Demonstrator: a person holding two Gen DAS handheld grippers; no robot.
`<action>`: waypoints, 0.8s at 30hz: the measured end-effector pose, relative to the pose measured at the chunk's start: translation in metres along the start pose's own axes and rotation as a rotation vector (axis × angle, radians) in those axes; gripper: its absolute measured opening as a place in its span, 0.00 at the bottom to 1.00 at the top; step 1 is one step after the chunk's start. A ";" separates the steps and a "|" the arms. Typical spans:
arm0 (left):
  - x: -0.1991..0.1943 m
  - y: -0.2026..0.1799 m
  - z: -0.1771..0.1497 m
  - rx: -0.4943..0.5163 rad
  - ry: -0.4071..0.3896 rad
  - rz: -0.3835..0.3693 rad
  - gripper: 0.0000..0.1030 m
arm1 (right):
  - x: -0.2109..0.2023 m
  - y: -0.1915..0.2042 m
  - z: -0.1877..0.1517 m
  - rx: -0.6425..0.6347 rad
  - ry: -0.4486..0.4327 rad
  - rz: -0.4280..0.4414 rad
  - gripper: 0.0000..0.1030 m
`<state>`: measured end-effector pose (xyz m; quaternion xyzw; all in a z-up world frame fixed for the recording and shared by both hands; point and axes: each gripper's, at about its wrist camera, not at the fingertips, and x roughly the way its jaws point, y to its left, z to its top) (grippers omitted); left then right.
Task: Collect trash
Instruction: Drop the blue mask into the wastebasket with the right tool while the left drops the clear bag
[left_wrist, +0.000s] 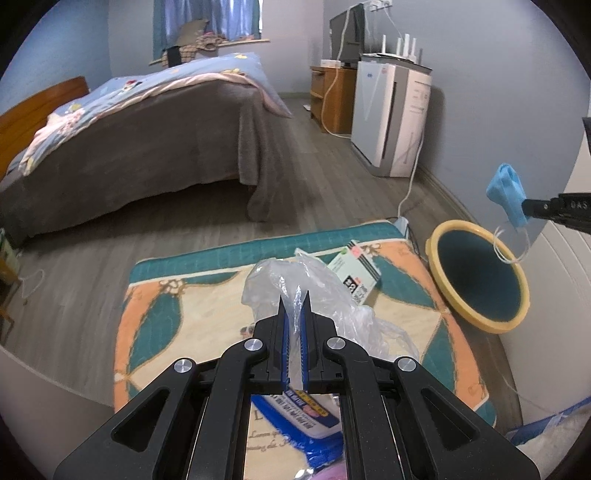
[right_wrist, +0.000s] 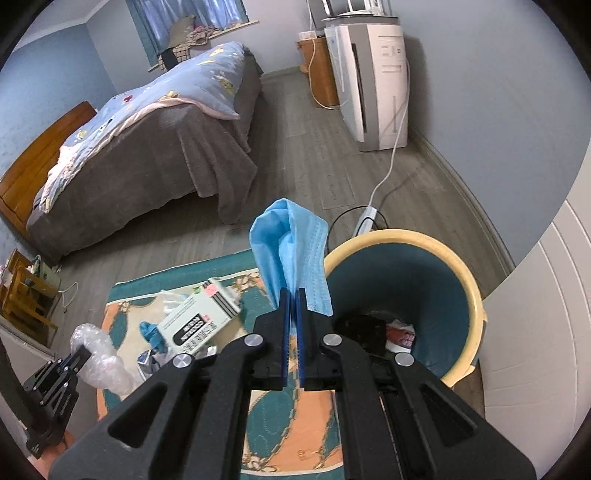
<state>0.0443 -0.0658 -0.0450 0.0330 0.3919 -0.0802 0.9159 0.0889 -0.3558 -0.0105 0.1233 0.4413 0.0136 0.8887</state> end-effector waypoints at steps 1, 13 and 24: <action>0.001 -0.002 0.001 0.008 0.005 -0.005 0.06 | 0.001 -0.002 0.002 -0.005 0.001 -0.008 0.02; 0.023 -0.051 0.024 0.092 0.036 -0.132 0.06 | 0.027 -0.052 0.007 0.070 0.041 -0.051 0.03; 0.050 -0.118 0.026 0.214 0.074 -0.237 0.06 | 0.049 -0.085 0.004 0.143 0.090 -0.077 0.03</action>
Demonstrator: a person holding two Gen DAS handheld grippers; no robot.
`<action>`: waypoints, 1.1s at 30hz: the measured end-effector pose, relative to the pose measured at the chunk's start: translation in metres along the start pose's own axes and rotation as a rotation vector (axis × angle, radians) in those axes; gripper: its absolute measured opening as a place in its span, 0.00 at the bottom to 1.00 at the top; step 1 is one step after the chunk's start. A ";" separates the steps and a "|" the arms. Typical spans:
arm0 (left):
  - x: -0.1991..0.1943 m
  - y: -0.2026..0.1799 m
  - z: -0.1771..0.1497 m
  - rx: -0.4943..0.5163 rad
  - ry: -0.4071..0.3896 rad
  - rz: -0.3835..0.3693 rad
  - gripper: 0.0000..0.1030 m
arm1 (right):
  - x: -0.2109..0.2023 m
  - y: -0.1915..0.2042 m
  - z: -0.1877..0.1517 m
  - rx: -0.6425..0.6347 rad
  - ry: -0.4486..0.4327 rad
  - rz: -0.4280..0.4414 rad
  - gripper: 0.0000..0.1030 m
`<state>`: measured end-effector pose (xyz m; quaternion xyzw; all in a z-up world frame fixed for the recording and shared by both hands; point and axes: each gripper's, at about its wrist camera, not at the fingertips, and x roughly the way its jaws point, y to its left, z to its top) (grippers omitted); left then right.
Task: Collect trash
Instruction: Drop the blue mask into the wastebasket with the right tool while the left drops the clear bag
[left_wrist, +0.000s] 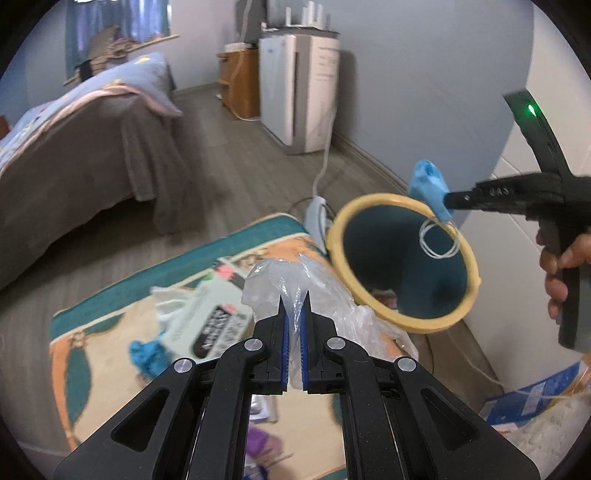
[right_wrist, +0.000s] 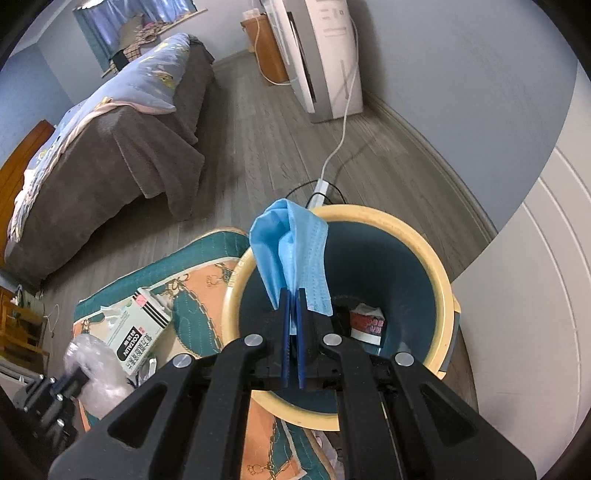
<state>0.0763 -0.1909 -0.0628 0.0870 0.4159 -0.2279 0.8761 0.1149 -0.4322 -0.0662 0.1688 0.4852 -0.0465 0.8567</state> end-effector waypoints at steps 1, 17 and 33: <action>0.004 -0.006 0.001 0.010 0.005 -0.012 0.06 | 0.002 -0.002 0.000 0.002 0.003 0.000 0.03; 0.064 -0.073 0.030 0.160 0.040 -0.084 0.06 | 0.028 -0.038 -0.001 0.114 0.055 -0.055 0.03; 0.059 -0.071 0.066 0.097 -0.099 -0.095 0.49 | -0.004 -0.035 0.009 0.132 -0.111 -0.035 0.05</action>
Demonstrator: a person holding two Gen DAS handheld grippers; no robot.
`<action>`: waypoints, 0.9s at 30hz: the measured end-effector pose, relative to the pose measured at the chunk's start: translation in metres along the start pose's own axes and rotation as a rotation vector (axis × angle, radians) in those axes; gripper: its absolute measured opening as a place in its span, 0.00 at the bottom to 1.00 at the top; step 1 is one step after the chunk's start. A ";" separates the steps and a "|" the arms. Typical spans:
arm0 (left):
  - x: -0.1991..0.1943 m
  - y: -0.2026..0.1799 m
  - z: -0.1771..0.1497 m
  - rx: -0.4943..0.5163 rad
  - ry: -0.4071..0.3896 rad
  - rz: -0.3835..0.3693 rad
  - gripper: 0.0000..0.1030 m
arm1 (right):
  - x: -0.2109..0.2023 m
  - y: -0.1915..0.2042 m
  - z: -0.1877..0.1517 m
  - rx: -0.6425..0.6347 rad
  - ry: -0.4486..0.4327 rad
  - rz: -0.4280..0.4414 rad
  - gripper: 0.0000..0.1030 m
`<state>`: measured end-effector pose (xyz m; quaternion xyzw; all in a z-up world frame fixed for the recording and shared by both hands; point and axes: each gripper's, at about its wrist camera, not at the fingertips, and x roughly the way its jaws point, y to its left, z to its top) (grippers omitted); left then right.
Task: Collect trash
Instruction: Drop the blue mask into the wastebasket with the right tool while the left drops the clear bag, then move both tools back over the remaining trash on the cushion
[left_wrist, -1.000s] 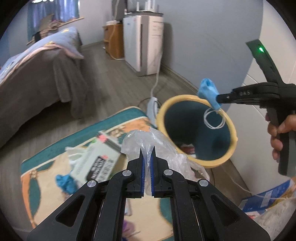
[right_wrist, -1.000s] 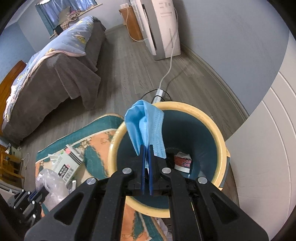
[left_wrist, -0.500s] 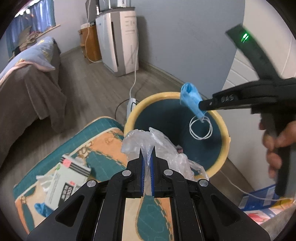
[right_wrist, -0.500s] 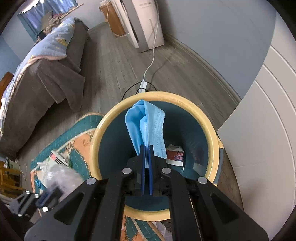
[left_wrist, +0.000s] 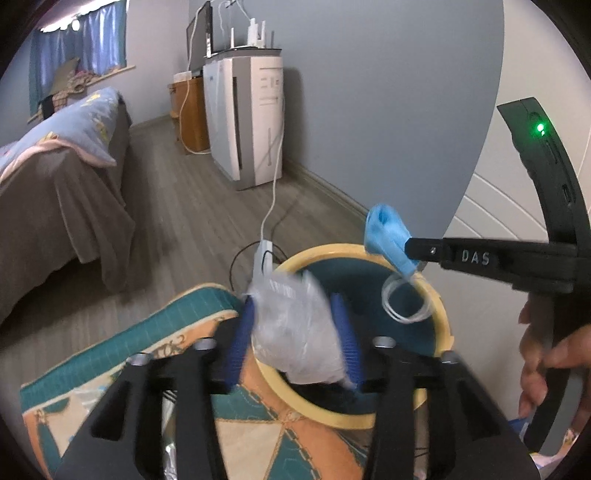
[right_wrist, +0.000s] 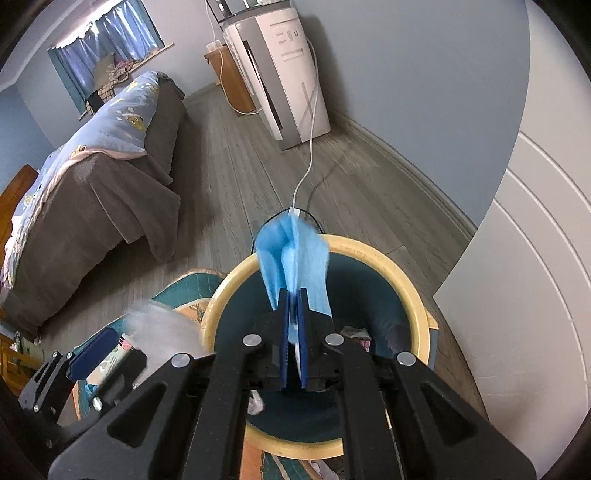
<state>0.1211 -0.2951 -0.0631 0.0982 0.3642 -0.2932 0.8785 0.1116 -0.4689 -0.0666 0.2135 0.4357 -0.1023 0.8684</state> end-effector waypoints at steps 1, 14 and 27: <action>0.000 0.001 -0.002 -0.003 0.005 0.002 0.51 | 0.001 0.000 0.000 0.002 0.004 0.000 0.06; -0.026 0.038 -0.025 -0.066 -0.007 0.096 0.92 | -0.007 0.021 -0.001 -0.046 0.011 0.006 0.89; -0.105 0.097 -0.049 -0.078 0.015 0.212 0.93 | -0.027 0.086 -0.010 -0.139 0.003 -0.001 0.94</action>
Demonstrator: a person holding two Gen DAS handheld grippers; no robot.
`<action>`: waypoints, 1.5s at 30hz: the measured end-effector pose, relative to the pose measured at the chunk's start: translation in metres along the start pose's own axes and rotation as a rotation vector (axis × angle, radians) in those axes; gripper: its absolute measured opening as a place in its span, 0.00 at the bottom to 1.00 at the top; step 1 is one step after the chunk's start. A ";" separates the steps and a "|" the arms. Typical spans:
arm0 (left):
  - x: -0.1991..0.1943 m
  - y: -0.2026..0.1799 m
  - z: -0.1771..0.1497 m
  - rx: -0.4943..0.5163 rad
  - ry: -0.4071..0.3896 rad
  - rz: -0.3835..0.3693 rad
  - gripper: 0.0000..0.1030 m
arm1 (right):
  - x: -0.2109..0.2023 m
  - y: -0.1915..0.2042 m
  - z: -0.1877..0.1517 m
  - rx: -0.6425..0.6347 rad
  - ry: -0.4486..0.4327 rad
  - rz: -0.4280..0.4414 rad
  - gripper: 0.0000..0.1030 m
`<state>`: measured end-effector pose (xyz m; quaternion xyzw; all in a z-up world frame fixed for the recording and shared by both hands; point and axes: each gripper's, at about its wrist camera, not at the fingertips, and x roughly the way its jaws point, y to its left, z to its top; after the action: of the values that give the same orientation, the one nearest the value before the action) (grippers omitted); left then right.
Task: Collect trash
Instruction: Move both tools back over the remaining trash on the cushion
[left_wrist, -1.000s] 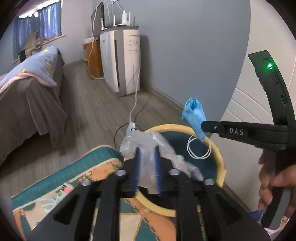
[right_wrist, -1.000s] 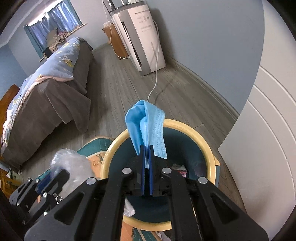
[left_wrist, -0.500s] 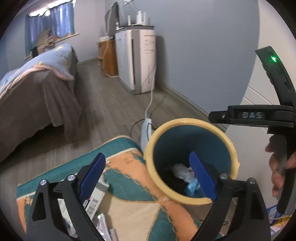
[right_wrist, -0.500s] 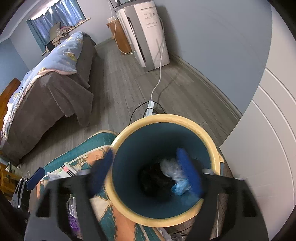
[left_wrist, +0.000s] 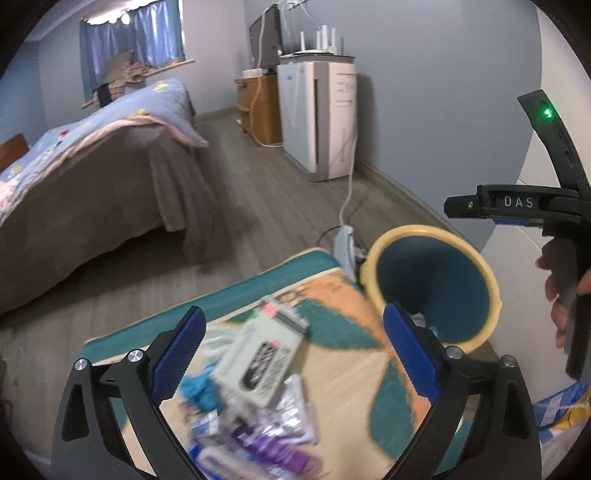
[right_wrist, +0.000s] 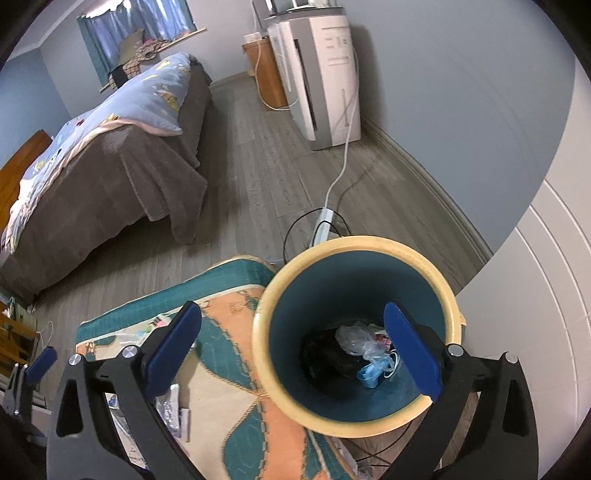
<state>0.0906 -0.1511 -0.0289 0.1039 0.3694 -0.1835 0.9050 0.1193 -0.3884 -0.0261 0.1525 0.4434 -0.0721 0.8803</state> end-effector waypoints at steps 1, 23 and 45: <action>-0.005 0.006 -0.002 -0.001 0.007 0.008 0.93 | -0.001 0.005 -0.001 -0.008 0.000 0.003 0.94; -0.045 0.162 -0.082 -0.291 0.093 0.207 0.95 | 0.023 0.149 -0.044 -0.213 0.085 0.065 0.94; -0.014 0.182 -0.119 -0.357 0.220 0.257 0.95 | 0.056 0.182 -0.069 -0.324 0.173 0.061 0.94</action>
<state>0.0805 0.0566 -0.0935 0.0078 0.4759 0.0136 0.8794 0.1480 -0.1934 -0.0729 0.0278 0.5182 0.0403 0.8538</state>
